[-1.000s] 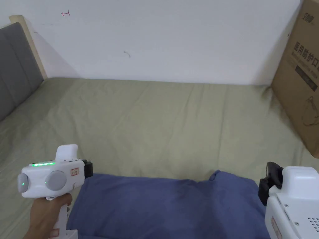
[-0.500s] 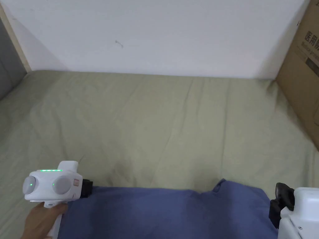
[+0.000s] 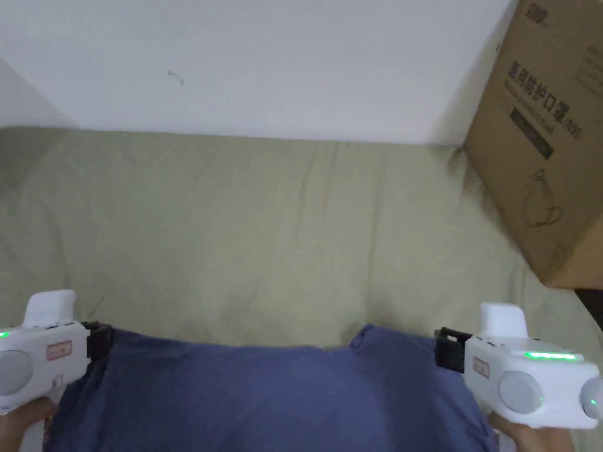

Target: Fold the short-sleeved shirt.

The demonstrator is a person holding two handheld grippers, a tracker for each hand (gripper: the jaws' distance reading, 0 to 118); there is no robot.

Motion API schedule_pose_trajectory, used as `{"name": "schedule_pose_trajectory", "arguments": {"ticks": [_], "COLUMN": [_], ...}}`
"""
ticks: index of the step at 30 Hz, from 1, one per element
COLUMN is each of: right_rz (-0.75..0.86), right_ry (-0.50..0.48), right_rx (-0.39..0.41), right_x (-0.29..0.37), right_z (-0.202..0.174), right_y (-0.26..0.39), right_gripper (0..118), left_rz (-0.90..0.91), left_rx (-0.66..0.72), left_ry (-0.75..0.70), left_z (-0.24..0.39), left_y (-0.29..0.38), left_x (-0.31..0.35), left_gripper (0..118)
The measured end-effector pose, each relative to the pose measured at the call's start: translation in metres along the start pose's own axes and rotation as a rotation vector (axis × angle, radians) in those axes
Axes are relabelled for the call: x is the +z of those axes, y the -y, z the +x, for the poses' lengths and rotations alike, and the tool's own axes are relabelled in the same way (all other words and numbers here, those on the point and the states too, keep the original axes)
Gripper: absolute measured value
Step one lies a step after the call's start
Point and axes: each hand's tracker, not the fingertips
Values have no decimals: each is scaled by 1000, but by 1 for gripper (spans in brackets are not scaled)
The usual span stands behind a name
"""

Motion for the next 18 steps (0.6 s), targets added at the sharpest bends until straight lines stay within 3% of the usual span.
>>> {"name": "schedule_pose_trajectory", "arguments": {"ticks": [1, 5, 7, 9, 10, 11, 12, 14, 18], "right_rz": [-52, -136, -160, -186, -204, -220, -209, -164, -38], "right_ry": [-4, -8, -1, -21, -26, -42, -56, -45, -75], "right_rx": [-12, 5, 18, 19, 21, 24, 20, 23, 45], "right_x": [-17, -61, -77, -84, -86, -85, -80, -64, -13], "right_z": [2, -2, -5, -12, -13, -16, -16, -20, -16], "right_y": [-2, 4, 6, 11, 13, 15, 18, 20, 19], "right_gripper": [112, 110, 97, 93, 79, 46, 28, 5, 3], "left_rz": [11, 25, 26, 26, 27, 25, 22, 20, 23], "left_rx": [-1, -19, -17, -14, -16, -11, -8, 0, 43], "left_ry": [10, 17, 26, 27, 25, 24, 24, 19, 6], "left_z": [2, 6, 6, 5, 4, 4, 1, -1, -11], "left_y": [1, 0, 0, 1, 2, 4, 4, 8, 16], "left_x": [9, 26, 29, 30, 31, 33, 31, 35, 46], "left_gripper": [3, 3, 3, 3, 3, 3, 3, 3, 3]}}
